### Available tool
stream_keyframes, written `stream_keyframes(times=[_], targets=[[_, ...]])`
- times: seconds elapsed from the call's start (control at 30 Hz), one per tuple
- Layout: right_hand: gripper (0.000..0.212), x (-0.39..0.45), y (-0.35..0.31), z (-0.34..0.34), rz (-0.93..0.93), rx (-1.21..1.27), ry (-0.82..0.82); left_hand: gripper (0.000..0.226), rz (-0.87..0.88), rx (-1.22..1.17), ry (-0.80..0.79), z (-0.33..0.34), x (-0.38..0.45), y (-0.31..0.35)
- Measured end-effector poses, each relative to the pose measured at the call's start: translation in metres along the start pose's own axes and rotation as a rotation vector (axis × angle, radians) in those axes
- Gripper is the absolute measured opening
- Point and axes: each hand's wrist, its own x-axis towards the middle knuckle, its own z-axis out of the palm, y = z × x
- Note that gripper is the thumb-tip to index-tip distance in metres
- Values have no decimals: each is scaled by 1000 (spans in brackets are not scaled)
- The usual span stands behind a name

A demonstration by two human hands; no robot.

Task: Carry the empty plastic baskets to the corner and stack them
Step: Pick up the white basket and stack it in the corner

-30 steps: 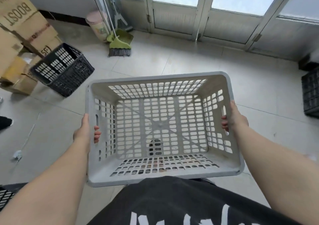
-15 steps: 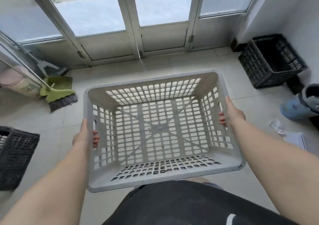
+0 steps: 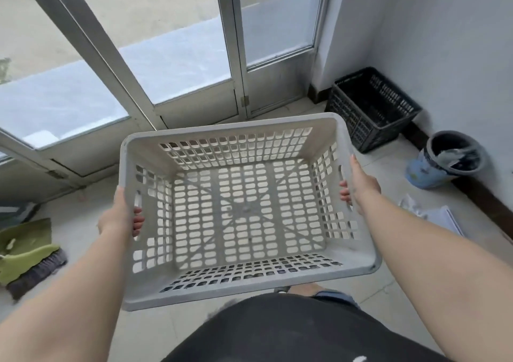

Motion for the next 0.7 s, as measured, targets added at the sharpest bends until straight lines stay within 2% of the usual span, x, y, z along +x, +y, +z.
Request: stream_keyframes(times=[0.17,0.33,0.43,0.7], targets=[[73,54,-45,-17,37,74,66,52,51,45,-42,78,10,60],[70,104,-82,-34,93,126,119,59,34,88,-111,156,24,113],[71,137,-100,-41,129,140,173,56,38,122,-156,208,38,143],[71,224,-162,-34,252,247,317,45,104,226,-281,352,91,235]])
